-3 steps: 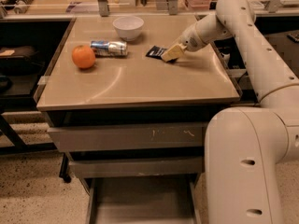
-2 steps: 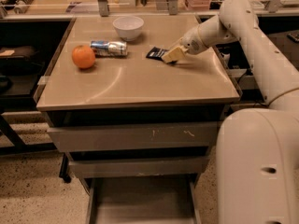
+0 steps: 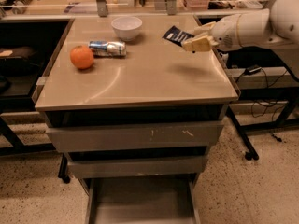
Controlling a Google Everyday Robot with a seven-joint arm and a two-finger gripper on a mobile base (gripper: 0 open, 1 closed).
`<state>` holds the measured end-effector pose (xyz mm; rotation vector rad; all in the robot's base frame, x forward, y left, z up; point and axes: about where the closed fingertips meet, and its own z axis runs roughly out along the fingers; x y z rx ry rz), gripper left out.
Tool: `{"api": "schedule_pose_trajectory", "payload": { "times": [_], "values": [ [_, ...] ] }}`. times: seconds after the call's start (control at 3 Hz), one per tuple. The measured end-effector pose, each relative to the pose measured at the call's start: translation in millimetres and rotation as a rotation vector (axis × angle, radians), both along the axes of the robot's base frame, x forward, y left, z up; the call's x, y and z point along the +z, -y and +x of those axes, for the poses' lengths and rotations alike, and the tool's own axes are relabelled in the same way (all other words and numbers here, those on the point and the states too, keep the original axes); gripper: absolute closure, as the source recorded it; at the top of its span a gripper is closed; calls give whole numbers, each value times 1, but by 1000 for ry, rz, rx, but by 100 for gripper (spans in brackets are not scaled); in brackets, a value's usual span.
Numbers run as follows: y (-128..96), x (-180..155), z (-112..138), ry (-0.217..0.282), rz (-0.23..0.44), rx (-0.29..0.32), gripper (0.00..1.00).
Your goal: Place rxbar blueberry into bottom drawer
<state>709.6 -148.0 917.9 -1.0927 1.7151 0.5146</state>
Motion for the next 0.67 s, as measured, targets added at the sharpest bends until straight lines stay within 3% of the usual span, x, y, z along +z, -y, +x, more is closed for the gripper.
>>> {"api": "schedule_pose_trajectory", "payload": {
  "times": [0.33, 0.67],
  "values": [
    [17, 16, -51, 72, 13, -49, 100],
    [33, -31, -104, 11, 13, -71, 100]
  ]
}}
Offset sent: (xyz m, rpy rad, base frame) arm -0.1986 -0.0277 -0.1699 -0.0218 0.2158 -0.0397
